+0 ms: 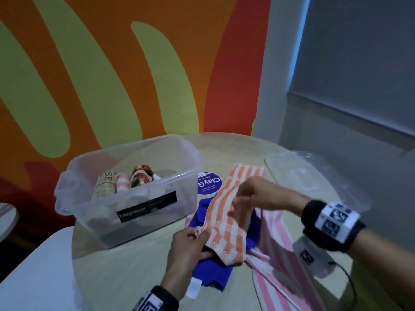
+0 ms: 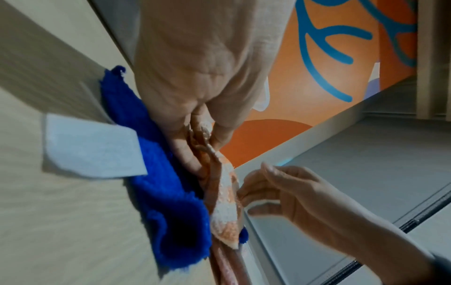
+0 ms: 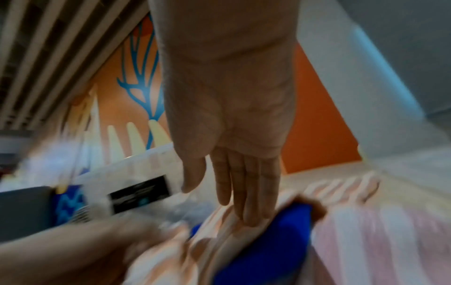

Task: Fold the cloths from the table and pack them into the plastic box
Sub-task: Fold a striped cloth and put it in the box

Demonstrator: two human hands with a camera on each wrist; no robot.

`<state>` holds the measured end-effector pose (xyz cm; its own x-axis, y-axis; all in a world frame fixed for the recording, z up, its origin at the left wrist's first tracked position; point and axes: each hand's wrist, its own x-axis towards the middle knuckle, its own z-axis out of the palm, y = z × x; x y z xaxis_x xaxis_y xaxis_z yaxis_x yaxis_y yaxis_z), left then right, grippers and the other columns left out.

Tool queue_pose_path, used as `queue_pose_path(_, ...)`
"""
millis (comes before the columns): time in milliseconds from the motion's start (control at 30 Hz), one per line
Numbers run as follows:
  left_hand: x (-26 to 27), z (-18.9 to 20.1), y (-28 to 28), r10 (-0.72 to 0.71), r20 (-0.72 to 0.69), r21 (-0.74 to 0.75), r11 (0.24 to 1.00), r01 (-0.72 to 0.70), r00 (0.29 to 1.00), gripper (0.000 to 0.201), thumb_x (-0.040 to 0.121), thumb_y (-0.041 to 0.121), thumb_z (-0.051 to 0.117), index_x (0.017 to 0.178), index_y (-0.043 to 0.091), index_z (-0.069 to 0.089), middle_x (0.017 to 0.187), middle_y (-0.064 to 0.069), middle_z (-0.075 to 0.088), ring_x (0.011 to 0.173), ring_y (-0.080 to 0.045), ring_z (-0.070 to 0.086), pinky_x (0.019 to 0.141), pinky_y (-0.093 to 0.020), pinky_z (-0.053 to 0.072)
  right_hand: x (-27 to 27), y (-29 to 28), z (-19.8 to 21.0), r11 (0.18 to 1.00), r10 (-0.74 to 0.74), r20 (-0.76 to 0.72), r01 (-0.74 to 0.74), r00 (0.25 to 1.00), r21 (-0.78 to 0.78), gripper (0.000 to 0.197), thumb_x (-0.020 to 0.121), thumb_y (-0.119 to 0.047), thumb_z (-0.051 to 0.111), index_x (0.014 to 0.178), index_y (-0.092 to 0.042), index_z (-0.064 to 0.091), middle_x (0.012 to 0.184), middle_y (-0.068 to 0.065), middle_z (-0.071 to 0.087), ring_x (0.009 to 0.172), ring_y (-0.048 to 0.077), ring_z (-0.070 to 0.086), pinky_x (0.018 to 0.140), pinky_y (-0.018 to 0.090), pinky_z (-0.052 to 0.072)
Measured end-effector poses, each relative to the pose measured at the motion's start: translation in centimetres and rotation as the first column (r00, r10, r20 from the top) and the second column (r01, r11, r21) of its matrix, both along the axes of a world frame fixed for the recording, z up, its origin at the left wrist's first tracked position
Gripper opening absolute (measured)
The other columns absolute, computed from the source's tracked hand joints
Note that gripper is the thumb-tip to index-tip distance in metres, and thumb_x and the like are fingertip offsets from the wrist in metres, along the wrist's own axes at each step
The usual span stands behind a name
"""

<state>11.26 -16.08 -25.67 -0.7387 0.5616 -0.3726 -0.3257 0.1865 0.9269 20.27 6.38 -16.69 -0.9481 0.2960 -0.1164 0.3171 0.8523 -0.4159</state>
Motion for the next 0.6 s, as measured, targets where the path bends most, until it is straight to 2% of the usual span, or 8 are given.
queue_pose_path(100, 0.1, 0.6, -0.1, 0.030, 0.038, 0.057, 0.998, -0.032, 0.999, 0.018, 0.093, 0.014, 0.076, 0.088, 0.000, 0.066, 0.093, -0.019, 0.079, 0.087, -0.036, 0.078, 0.090, -0.056, 0.060, 3.3, -6.2, -2.6, 0.989, 0.089, 0.106, -0.074, 0.990, -0.131, 0.041, 0.086, -0.062, 0.069, 0.088, -0.021, 0.064, 0.090, -0.005, 0.067, 0.078, 0.015, 0.061, 0.070, 0.033, 0.050)
queue_pose_path(167, 0.4, 1.9, 0.0, 0.047, 0.086, 0.124, 0.991, -0.057, 0.995, 0.014, 0.096, 0.010, 0.071, 0.102, -0.002, 0.068, 0.098, -0.019, 0.078, 0.091, -0.035, 0.078, 0.089, -0.053, 0.061, 4.6, -8.9, -3.9, 0.993, 0.073, 0.084, -0.065, 0.994, -0.095, 0.045, 0.075, -0.067, 0.073, 0.089, -0.030, 0.052, 0.092, -0.011, 0.058, 0.082, 0.011, 0.054, 0.069, 0.031, 0.047)
queue_pose_path(233, 0.9, 3.7, 0.4, 0.082, 0.107, 0.190, 0.976, -0.102, 0.991, 0.018, 0.096, 0.005, 0.069, 0.110, -0.004, 0.064, 0.101, -0.019, 0.077, 0.087, -0.030, 0.078, 0.077, -0.043, 0.064, 4.7, -10.0, -4.3, 1.000, 0.027, -0.018, -0.027, 0.999, 0.013, 0.038, 0.081, -0.054, 0.068, 0.102, -0.027, 0.051, 0.102, -0.004, 0.060, 0.092, 0.016, 0.057, 0.070, 0.030, 0.047)
queue_pose_path(300, 1.2, 5.7, 0.7, 0.119, 0.096, 0.259, 0.956, -0.140, 0.988, 0.025, 0.095, 0.000, 0.069, 0.115, 0.000, 0.055, 0.106, -0.021, 0.074, 0.084, -0.026, 0.078, 0.063, -0.032, 0.062, 4.3, -9.4, -3.9, 0.998, -0.024, -0.183, 0.033, 0.983, 0.048, 0.014, 0.086, -0.028, 0.061, 0.095, -0.020, 0.053, 0.096, 0.006, 0.067, 0.086, 0.025, 0.062, 0.063, 0.028, 0.041)
queue_pose_path(333, 1.2, 6.5, 0.7, 0.122, 0.084, 0.287, 0.947, -0.141, 0.989, 0.028, 0.095, -0.001, 0.068, 0.117, 0.003, 0.053, 0.107, -0.021, 0.073, 0.084, -0.026, 0.078, 0.061, -0.031, 0.061, 4.2, -8.7, -3.3, 0.997, -0.034, -0.248, 0.051, 0.968, 0.061, 0.004, 0.085, -0.019, 0.058, 0.088, -0.018, 0.055, 0.090, 0.009, 0.069, 0.080, 0.027, 0.063, 0.062, 0.030, 0.041)
queue_pose_path(400, 1.1, 7.8, 0.2, 0.087, 0.022, 0.277, 0.957, -0.089, 0.996, 0.024, 0.096, -0.001, 0.065, 0.115, 0.009, 0.053, 0.099, -0.017, 0.076, 0.082, -0.027, 0.078, 0.060, -0.032, 0.061, 4.7, -7.1, -1.2, 0.994, -0.023, -0.348, 0.057, 0.937, 0.090, 0.008, 0.084, -0.008, 0.059, 0.087, -0.011, 0.066, 0.086, 0.006, 0.072, 0.077, 0.023, 0.064, 0.065, 0.035, 0.047)
queue_pose_path(500, 1.0, 8.3, -1.2, -0.074, -0.107, 0.160, 0.983, 0.090, 0.992, 0.008, 0.099, 0.001, 0.060, 0.103, 0.008, 0.062, 0.085, -0.010, 0.076, 0.068, -0.024, 0.073, 0.053, -0.030, 0.055, 6.7, -5.8, 1.3, 0.987, 0.057, -0.396, 0.009, 0.916, 0.161, 0.017, 0.088, 0.000, 0.065, 0.098, -0.009, 0.075, 0.095, 0.000, 0.073, 0.084, 0.015, 0.062, 0.074, 0.027, 0.049)
queue_pose_path(600, 1.6, 7.0, -3.0, -0.216, -0.113, 0.075, 0.971, 0.225, 0.970, 0.018, 0.100, -0.001, 0.054, 0.096, 0.001, 0.071, 0.081, -0.012, 0.073, 0.064, -0.023, 0.068, 0.050, -0.026, 0.052, 8.6, -6.5, 0.2, 0.981, 0.128, -0.324, -0.073, 0.937, 0.178, 0.014, 0.092, -0.005, 0.066, 0.100, -0.012, 0.076, 0.097, -0.005, 0.070, 0.087, 0.012, 0.058, 0.075, 0.021, 0.047)
